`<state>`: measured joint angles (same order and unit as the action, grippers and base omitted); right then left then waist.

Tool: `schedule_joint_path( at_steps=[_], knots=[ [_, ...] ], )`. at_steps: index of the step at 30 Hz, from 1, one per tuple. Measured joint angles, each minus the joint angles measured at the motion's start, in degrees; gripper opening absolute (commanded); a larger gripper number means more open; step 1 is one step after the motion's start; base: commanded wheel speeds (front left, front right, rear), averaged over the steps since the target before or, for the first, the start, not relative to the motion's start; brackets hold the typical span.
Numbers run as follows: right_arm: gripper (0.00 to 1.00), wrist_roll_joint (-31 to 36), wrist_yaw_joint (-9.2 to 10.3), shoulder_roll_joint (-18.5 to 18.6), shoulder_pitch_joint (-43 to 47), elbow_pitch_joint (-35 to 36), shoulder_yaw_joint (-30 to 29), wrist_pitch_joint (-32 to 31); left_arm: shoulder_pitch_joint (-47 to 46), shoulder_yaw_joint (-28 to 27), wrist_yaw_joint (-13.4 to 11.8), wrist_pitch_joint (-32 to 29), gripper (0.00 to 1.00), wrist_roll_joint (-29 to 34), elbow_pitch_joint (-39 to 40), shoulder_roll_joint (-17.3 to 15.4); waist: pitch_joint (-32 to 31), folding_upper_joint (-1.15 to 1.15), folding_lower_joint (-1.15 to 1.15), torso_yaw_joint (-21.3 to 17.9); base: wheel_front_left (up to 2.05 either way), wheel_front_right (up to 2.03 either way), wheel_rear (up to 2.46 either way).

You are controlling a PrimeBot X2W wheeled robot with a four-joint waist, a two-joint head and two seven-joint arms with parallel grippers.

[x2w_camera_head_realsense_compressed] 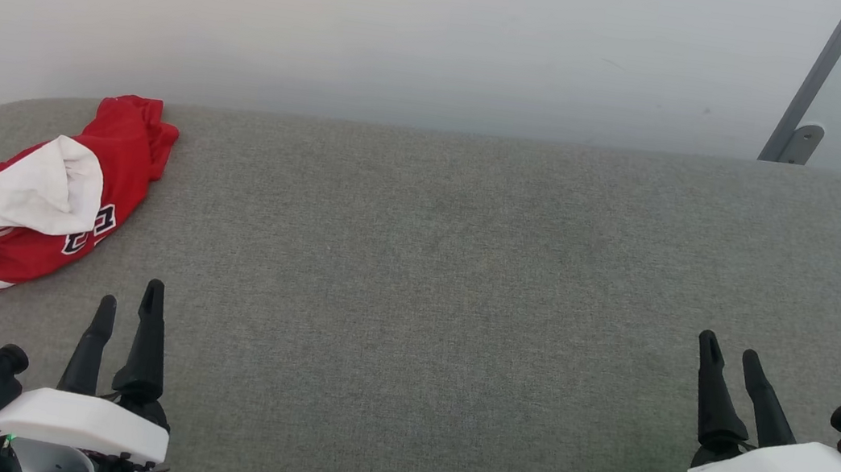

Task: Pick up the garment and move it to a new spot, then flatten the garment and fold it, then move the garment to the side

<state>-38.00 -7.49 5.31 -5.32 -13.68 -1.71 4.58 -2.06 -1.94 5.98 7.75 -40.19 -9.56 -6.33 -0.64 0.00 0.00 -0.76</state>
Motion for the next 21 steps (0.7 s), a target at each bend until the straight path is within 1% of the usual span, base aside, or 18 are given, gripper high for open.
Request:
schedule_joint_path(
  at_steps=[21],
  knots=[
    [1.0,10.5,0.0,0.3,-0.1,0.9,0.7,2.2,0.3,0.8,0.6,2.9,1.0,10.2,1.3,-0.5,-0.3,0.0,0.0,-0.4,0.0,0.0,0.0]
  ],
)
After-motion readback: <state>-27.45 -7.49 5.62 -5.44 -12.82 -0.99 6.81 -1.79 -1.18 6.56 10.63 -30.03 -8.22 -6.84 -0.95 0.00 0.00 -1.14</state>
